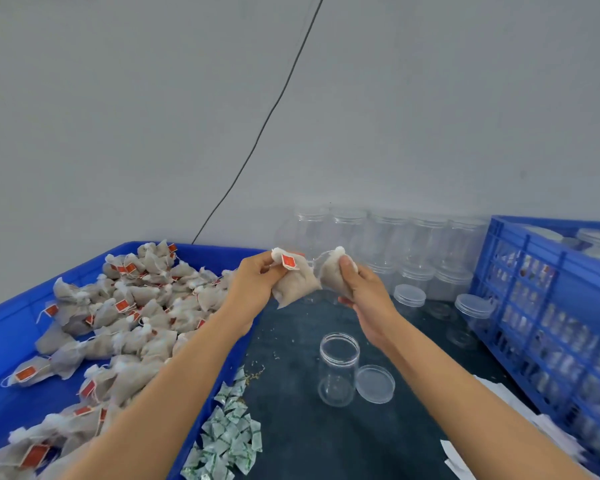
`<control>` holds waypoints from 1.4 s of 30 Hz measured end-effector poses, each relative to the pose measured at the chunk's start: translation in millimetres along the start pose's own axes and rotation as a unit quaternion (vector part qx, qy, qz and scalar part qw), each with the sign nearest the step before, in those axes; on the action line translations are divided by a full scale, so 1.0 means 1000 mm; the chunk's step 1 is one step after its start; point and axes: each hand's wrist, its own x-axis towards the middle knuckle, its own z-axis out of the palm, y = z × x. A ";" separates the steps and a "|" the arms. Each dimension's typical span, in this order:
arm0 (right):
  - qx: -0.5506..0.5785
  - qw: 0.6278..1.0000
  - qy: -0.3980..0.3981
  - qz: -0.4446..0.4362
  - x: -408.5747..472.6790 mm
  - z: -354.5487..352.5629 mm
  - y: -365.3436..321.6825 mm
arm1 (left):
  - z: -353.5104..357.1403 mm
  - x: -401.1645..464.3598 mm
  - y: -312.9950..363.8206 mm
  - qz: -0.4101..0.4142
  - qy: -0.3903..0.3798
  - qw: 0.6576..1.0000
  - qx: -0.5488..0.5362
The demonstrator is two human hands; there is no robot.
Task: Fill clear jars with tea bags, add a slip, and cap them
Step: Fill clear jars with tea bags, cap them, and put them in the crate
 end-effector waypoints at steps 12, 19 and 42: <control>-0.298 0.954 0.021 -0.035 -0.006 -0.062 0.048 | 0.044 -0.010 -0.042 -0.118 -0.003 0.984 0.130; -0.278 0.959 0.043 -0.040 -0.004 -0.054 0.056 | 0.050 -0.012 -0.054 -0.133 0.029 0.983 0.119; -0.724 0.645 -0.192 -0.151 -0.010 -0.044 0.037 | 0.064 -0.018 -0.088 -0.139 0.117 0.983 -0.034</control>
